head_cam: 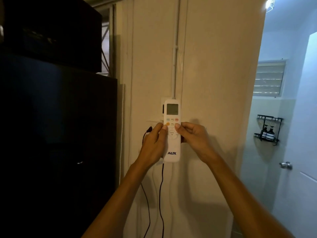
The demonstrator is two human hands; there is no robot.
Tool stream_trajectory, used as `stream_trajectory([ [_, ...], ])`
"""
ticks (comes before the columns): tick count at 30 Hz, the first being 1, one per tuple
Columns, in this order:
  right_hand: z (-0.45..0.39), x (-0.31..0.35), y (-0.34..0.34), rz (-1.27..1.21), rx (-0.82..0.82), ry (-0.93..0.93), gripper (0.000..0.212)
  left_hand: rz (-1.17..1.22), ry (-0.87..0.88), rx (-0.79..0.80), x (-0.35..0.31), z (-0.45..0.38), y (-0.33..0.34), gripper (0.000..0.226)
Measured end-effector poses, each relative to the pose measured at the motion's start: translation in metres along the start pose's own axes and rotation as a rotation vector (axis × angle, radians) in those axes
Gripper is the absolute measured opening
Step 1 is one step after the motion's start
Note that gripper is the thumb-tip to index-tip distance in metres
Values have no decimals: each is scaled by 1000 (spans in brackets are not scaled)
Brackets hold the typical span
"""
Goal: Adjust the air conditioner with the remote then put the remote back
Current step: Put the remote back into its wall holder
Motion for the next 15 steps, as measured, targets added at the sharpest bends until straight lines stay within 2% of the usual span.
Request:
stream_trajectory([
  [4, -33, -22, -44, 14, -15, 30, 12, 27, -16, 11, 27, -28, 47, 23],
  [9, -61, -45, -92, 54, -28, 83, 23, 62, -19, 59, 57, -50, 101, 29],
  [15, -85, -82, -127, 110, -56, 175, 25, 96, -79, 69, 88, -65, 146, 27],
])
Point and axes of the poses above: each hand's wrist, its own z-axis away from the middle knuckle, its own y-axis out of the palm, x = y × z, the point moved 2 cm from there along -z, towards the middle knuckle, and after that the axes turned 10 degrees about y, right-handed, at the moved point
